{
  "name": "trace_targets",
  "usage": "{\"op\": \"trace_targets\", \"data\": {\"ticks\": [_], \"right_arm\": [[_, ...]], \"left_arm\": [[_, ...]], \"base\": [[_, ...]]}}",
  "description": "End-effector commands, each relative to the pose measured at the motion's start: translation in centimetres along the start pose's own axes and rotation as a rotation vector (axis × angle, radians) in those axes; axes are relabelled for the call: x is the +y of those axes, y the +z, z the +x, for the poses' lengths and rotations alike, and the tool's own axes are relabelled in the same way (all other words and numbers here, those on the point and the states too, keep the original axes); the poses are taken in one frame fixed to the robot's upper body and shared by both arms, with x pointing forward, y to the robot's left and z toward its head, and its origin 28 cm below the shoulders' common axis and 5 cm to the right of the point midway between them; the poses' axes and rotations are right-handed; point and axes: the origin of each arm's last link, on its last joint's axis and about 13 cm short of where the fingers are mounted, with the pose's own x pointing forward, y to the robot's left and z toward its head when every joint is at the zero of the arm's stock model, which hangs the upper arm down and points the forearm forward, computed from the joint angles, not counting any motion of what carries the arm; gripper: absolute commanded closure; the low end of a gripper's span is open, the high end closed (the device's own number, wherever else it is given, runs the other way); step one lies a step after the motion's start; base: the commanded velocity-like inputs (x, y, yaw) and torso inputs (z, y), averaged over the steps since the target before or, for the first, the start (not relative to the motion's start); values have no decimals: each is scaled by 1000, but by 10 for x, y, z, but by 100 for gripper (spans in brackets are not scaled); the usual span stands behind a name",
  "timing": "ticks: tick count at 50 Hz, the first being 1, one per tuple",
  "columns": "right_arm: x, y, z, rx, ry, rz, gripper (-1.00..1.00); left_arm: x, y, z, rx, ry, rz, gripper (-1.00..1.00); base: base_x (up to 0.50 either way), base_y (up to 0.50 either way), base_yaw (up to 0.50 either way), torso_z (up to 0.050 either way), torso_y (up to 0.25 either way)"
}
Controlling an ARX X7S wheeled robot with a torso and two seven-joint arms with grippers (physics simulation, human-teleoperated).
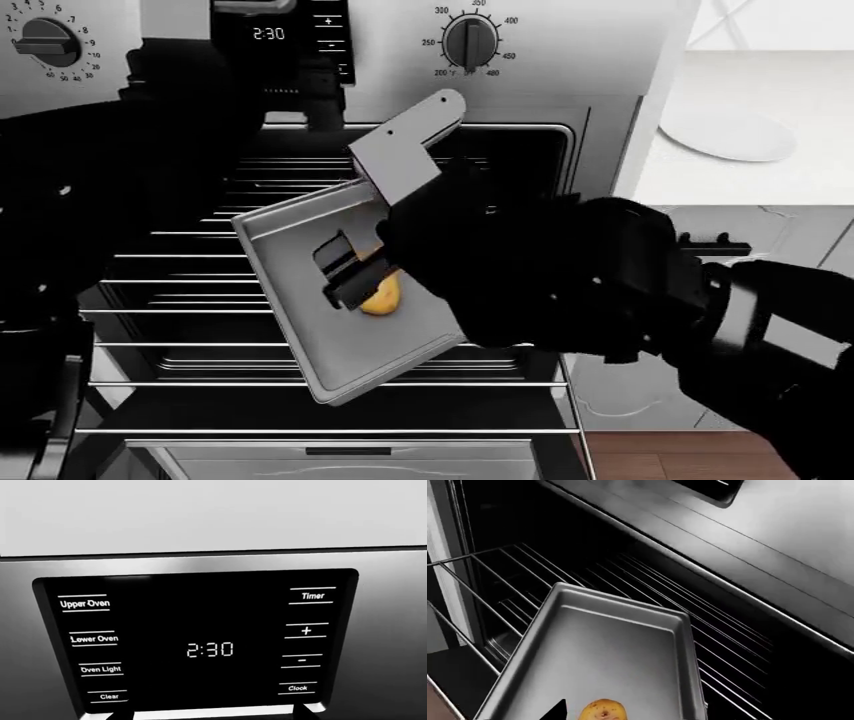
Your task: Place the potato on the top rack of the oven.
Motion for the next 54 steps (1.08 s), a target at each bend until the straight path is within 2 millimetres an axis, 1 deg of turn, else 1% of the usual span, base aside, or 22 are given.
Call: {"op": "trace_targets", "data": {"ticks": [1, 4, 5, 12, 13, 17, 22, 25, 31, 32, 36, 42, 48, 49, 52, 54], "right_arm": [[2, 18, -38, -113, -44, -22, -100], [3, 23, -47, -139, -55, -27, -100], [5, 28, -58, -169, -71, -32, -100], [9, 34, -77, -212, -93, -52, -100], [10, 35, -82, -226, -105, -53, -100], [11, 37, -93, -248, -119, -56, -100], [12, 37, -101, -262, -140, -55, -100], [14, 39, -111, -286, -157, -61, -100], [17, 38, -124, -312, -186, -68, -100], [17, 38, -125, -314, -188, -66, -100], [19, 34, -132, -322, -206, -68, -100], [22, 34, -142, -351, -231, -69, -100], [23, 33, -150, -373, -245, -65, -100], [24, 32, -152, -375, -249, -69, -100], [26, 31, -155, -388, -253, -68, -100], [29, 30, -157, -399, -251, -66, -100]], "left_arm": [[-2, 6, -6, -21, -17, -2, -100], [-2, 6, -7, -21, -17, -5, -100], [-1, 7, -10, -28, -22, -9, -100], [0, 7, -13, -36, -26, -15, -100], [0, 6, -15, -38, -32, -22, -100], [0, 6, -21, -48, -37, -20, -100], [-2, 11, -32, -77, -57, -24, -100], [-5, 17, -46, -111, -87, -19, -100], [-9, 25, -67, -160, -121, -22, -100], [-9, 25, -69, -166, -127, -21, -100], [-13, 32, -91, -218, -165, -29, -100], [-15, 38, -115, -281, -189, -29, -100], [-16, 35, -134, -318, -218, -34, -100], [-17, 36, -142, -341, -223, -28, -100], [-18, 37, -155, -366, -241, -30, -100], [-21, 34, -167, -385, -264, -17, -100]], "base": [[0, 0, 0, 0, 0], [0, 0, 0, 0, 0], [0, 0, 0, 0, 0], [0, 0, 0, 0, 0], [0, 0, 0, 0, 0], [0, 0, 0, 0, 0], [0, 0, 0, 0, 0], [0, 0, 0, 0, 0], [0, 0, 0, 0, 0], [0, 0, 0, 0, 0], [0, 0, 0, 0, 0], [0, 0, 0, 0, 0], [0, 0, 0, 0, 0], [0, 0, 0, 0, 0], [0, 0, 0, 0, 0], [0, 0, 0, 0, 0]]}}
